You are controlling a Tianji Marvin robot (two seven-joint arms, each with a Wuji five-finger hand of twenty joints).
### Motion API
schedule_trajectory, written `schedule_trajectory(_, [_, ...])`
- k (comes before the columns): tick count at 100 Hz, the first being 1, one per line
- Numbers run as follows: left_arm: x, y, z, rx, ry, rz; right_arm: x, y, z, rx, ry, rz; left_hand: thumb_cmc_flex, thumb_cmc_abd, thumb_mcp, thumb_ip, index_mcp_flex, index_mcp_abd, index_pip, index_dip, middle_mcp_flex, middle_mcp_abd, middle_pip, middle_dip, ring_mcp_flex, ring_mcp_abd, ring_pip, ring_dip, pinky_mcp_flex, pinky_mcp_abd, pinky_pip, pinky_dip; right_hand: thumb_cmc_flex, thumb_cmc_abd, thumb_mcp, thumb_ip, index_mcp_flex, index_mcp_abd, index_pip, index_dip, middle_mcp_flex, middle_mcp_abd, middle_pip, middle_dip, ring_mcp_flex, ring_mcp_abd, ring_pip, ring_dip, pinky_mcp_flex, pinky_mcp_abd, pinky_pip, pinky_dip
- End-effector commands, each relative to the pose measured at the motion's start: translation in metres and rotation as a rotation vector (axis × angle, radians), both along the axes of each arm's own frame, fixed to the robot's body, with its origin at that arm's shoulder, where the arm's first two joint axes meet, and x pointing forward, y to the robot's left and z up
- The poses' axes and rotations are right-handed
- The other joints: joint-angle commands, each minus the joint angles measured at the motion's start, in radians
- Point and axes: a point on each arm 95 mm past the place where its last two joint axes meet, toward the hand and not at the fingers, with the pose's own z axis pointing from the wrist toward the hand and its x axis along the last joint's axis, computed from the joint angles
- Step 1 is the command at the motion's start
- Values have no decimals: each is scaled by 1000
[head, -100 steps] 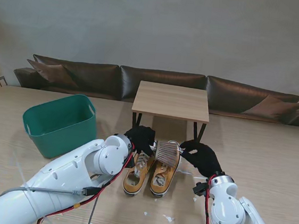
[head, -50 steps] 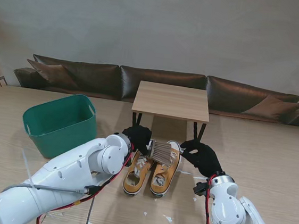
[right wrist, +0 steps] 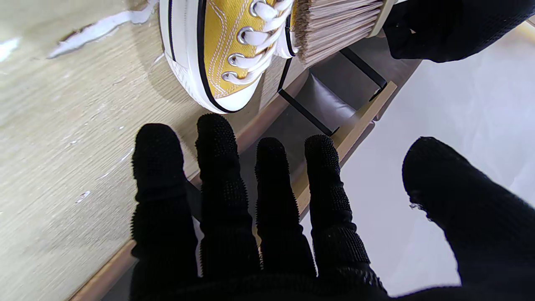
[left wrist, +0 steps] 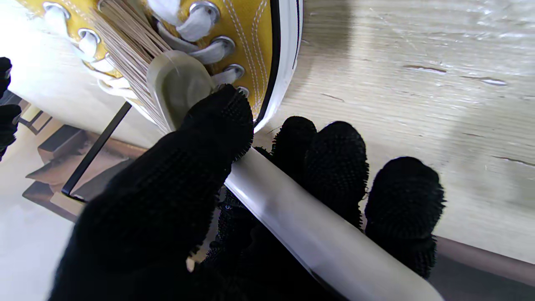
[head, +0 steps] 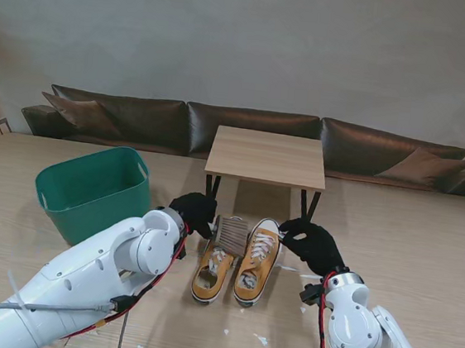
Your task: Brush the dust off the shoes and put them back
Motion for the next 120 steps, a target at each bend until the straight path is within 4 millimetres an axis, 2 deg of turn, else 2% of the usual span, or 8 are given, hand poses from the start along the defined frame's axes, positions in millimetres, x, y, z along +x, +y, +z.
schedule_trajectory(1, [-2,-3,7,-12,-3,-15,-3,5,-2,3,12,17,76,29,104,0,84,-43,118,24,44,30,5,-7,52,-42,37,3,28,25,56,-13,-36,27,5,24,-12,1,-2,-21,7,12,-1,-12,20,5,10,6,-268,19,4,11])
schedule_trajectory(15, [-5,-10,19,-63,-8,-27,-3,5,-2,3,12,18,78,29,103,0,85,-44,117,23,44,32,5,-8,52,-43,37,3,27,25,56,-14,-35,27,5,24,-12,2,-1,-21,6,12,-1,-12,19,4,9,6,-268,18,4,11])
schedule_trajectory(37, [-3,-33,27,-170,21,-43,-3,5,-2,4,12,17,79,29,100,-2,86,-41,116,22,46,35,5,-7,52,-41,38,4,26,26,56,-14,-35,28,6,24,-12,2,-1,-21,6,13,-1,-12,19,4,9,6,-267,19,5,11])
schedule_trajectory(50, [4,-45,21,-180,40,-49,-2,5,-3,5,12,16,79,29,98,-2,86,-40,116,22,46,35,6,-7,52,-42,38,4,25,28,57,-13,-35,30,5,25,-12,2,-1,-21,6,13,-1,-12,20,4,10,6,-267,19,4,11])
schedule_trajectory(65, [12,-54,5,-157,67,-47,-2,4,-3,8,15,13,77,30,99,-3,93,-47,120,23,44,32,6,-7,52,-43,38,4,24,28,57,-13,-17,22,10,27,-12,4,-2,-21,7,15,-1,-12,18,4,9,6,-269,21,3,11])
schedule_trajectory(70, [14,-56,-1,-153,74,-40,-2,4,-3,-7,15,14,77,28,100,-3,90,-47,119,23,44,32,6,-7,52,-43,39,4,24,27,57,-13,-24,41,8,26,-13,-1,-1,-20,9,9,1,-12,22,-1,10,6,-263,15,6,12])
schedule_trajectory(87, [16,-49,-13,-124,94,-13,-1,3,-4,8,19,10,78,27,102,-3,87,-41,117,22,45,33,6,-7,52,-44,40,4,24,27,57,-13,-36,32,14,25,-11,3,-2,-21,8,13,-1,-12,20,4,9,6,-267,19,4,11])
schedule_trajectory(120, [9,-19,-17,-78,85,46,0,3,-4,5,20,7,77,27,103,-4,86,-43,118,23,44,32,6,-7,52,-45,39,4,25,27,59,-13,-35,31,18,24,-11,4,-2,-22,8,14,0,-12,19,6,9,6,-268,20,4,12])
